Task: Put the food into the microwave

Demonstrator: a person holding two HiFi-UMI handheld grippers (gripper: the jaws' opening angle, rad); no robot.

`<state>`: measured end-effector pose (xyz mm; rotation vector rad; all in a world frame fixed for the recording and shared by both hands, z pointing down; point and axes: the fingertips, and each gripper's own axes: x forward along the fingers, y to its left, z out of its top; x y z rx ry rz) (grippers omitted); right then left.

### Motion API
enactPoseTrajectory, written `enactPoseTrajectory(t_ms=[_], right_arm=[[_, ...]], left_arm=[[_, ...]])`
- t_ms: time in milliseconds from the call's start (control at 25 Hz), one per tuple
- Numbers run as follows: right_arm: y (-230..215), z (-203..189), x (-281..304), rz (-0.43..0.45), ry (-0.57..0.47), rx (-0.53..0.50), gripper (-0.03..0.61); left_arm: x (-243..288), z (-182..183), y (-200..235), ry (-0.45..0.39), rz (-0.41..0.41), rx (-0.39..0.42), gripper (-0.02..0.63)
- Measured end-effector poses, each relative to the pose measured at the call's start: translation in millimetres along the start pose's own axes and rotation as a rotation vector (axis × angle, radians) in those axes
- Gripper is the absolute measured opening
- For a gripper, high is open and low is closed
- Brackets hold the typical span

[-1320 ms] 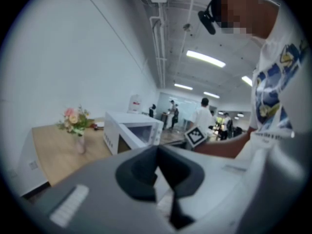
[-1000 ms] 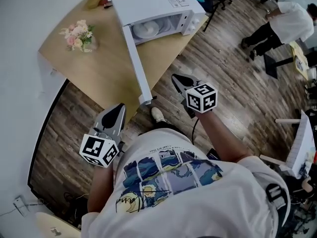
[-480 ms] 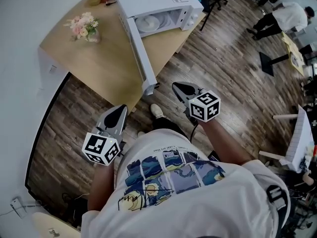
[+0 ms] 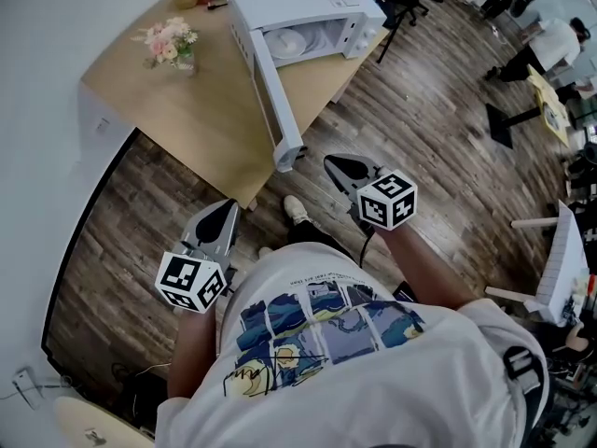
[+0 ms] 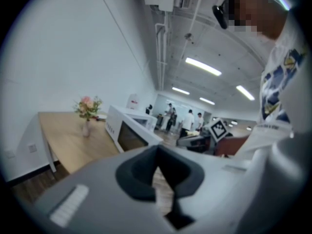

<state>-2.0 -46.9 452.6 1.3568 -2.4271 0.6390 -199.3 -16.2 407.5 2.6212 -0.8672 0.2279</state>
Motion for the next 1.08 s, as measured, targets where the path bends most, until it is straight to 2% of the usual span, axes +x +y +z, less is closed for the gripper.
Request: enactPoseTrajectory(t_ms=[400,560,720,880,1080], right_arm=[[33,-14,-6,0.003,0.037,-0.020,0.006],[32,-12,-10,-0.006,0.036,-0.040,0.006],[33,-11,-12,0.019,0.024,-0.049,0.006],[28,-11,-27,0.041,0.012,-0.058,0.006],[12,-27,-60,0.075,0.028,-0.073,0.006]], left_arm=[[-21,-29,0,0.033,-0.019,-0.022,0.008],[-11,-31,2,0.039,-0.040,-0.008,0.008],[-7,-31,0,0.051,-0.027,0.007,0.009],[8,-34,-13,0.077,-0.025,0.025,0.009],[38,-35,-52,0.089,-0.024,0.039,0.008]])
